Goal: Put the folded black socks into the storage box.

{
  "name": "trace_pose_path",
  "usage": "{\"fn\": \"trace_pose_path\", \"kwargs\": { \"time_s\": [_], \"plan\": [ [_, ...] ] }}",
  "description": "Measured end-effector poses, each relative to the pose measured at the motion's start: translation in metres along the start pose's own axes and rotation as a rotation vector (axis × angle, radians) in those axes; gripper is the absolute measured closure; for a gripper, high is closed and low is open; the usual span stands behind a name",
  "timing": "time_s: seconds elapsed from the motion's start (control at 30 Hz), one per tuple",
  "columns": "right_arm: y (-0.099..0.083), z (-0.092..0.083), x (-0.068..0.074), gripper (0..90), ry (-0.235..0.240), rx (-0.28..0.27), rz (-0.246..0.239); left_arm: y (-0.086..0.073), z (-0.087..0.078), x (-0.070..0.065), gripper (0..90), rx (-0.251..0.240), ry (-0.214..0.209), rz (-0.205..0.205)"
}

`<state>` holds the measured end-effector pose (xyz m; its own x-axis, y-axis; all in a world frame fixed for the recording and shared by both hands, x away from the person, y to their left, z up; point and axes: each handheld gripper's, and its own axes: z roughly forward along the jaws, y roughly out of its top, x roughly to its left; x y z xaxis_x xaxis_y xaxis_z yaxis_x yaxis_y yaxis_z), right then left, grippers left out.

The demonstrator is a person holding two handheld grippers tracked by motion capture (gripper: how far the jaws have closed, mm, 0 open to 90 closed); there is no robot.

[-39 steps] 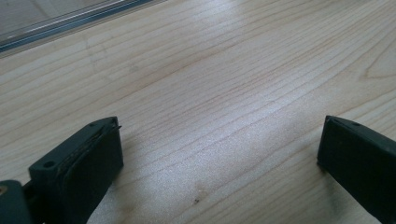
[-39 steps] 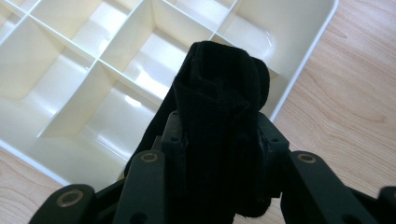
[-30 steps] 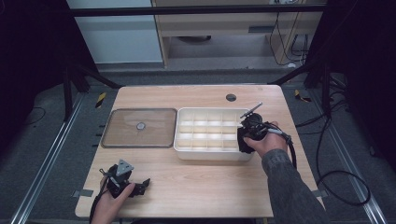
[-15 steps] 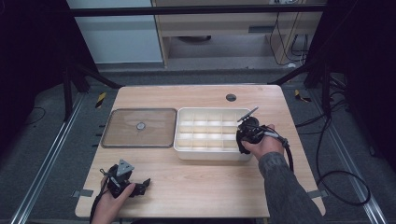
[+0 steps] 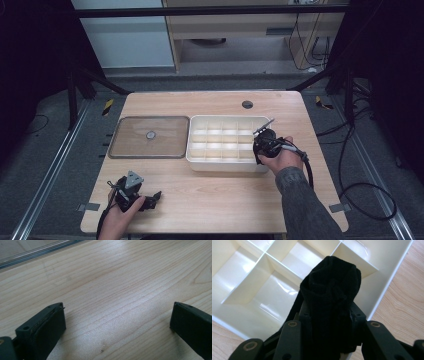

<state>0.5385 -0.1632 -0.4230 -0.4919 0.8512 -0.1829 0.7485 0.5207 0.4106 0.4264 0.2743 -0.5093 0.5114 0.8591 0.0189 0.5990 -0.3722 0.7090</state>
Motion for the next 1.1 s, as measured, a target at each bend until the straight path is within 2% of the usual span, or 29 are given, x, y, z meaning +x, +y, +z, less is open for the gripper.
{"fn": "trace_pose_path", "kwargs": {
  "time_s": [0.1,0.3,0.5,0.67,0.83,1.1],
  "plan": [
    [-0.001,0.001,0.001,64.5,0.001,-0.003,0.008,0.000,0.000,0.000,0.0,0.000,0.000,-0.001],
    [-0.002,0.001,0.003,64.4,-0.016,-0.008,-0.006,0.000,0.000,0.000,0.0,0.000,0.000,-0.001],
    [-0.001,0.001,0.001,63.0,-0.011,-0.006,-0.002,0.000,0.000,0.000,0.0,0.000,0.000,-0.001],
    [0.000,0.000,-0.003,60.8,0.014,-0.007,0.009,0.000,0.000,0.000,0.0,-0.001,0.000,-0.002],
    [0.003,0.000,-0.005,60.6,0.012,-0.001,-0.003,0.000,0.000,0.000,0.0,-0.003,0.000,-0.004],
    [0.005,-0.001,-0.007,57.3,0.015,0.000,0.008,0.000,0.000,0.000,0.0,-0.003,0.000,-0.004]
  ]
}}
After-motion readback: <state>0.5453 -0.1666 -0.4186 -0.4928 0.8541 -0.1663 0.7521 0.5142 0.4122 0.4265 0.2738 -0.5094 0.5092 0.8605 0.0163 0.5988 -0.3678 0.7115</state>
